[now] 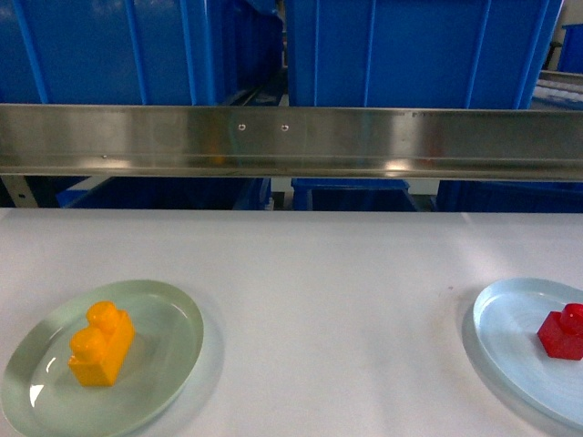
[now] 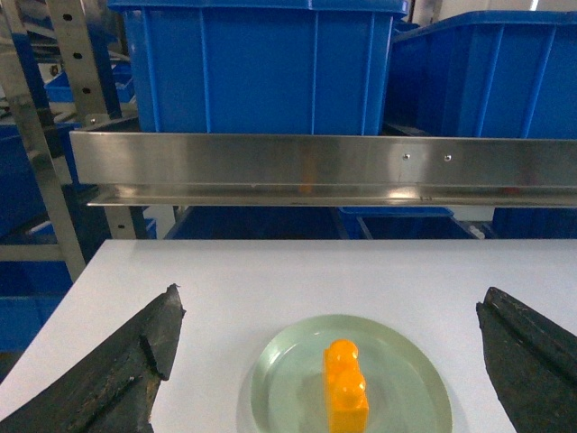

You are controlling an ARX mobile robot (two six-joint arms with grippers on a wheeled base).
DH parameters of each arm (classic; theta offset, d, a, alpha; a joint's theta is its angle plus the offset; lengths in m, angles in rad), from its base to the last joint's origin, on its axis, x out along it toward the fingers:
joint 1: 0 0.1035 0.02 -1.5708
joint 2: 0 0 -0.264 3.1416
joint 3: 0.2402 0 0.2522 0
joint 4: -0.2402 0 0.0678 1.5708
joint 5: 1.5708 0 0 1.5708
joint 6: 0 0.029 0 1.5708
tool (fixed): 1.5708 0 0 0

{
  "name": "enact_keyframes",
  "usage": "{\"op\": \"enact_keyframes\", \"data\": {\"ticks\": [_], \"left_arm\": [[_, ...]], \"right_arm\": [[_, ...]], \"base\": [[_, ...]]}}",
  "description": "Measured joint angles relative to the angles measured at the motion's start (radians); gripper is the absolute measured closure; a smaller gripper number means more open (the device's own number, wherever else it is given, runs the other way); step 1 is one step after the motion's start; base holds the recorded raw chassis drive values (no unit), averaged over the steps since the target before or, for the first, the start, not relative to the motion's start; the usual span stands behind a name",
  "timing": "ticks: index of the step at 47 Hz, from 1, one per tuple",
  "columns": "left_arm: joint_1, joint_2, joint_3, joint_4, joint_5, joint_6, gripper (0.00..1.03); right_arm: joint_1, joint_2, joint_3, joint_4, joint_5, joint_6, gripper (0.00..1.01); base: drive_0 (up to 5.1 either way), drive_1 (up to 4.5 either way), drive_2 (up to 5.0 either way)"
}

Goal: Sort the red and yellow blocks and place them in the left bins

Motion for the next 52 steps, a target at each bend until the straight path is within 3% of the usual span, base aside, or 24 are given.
{"op": "enact_keyframes", "data": {"ticks": [21,22,23,24,26,31,41,48,50,52], "left_arm": [[0.0,0.0,0.0,0.0,0.0,0.0,0.05],[0.0,0.0,0.0,0.0,0.0,0.0,0.05],[0.0,0.0,0.0,0.0,0.0,0.0,0.05],[0.0,0.0,0.0,0.0,0.0,0.0,0.05],[0.0,0.0,0.0,0.0,0.0,0.0,0.05],[0.0,0.0,0.0,0.0,0.0,0.0,0.05],[0.0,0.0,0.0,0.0,0.0,0.0,0.05],[0.0,0.0,0.0,0.0,0.0,0.0,0.05],[0.003,0.006,0.0,0.016,0.003,-0.002,0.05],[0.019,0.073,0.0,0.145,0.024,-0.011,0.05]], "right_arm": [[-0.004,0.0,0.0,0.003,-0.007,-0.001,0.03],[-0.098,0.001,-0.004,0.024,-0.115,0.006,0.03],[-0.199,0.014,-0.008,0.061,-0.18,0.008,0.03],[-0.262,0.096,-0.008,0.171,-0.252,0.008,0.03],[-0.294,0.331,0.0,0.374,-0.284,0.015,0.03],[-0.29,0.47,0.016,0.443,-0.294,0.016,0.03],[-0.225,0.819,0.231,0.613,-0.302,-0.001,0.03],[-0.216,1.033,0.315,0.678,-0.282,-0.021,0.03],[-0.211,1.065,0.328,0.678,-0.273,-0.028,0.03],[-0.211,1.112,0.343,0.7,-0.265,-0.031,0.03]], "base": [[0.0,0.0,0.0],[0.0,0.0,0.0],[0.0,0.0,0.0],[0.0,0.0,0.0],[0.0,0.0,0.0],[0.0,0.0,0.0],[0.0,0.0,0.0],[0.0,0.0,0.0],[0.0,0.0,0.0],[0.0,0.0,0.0]]}}
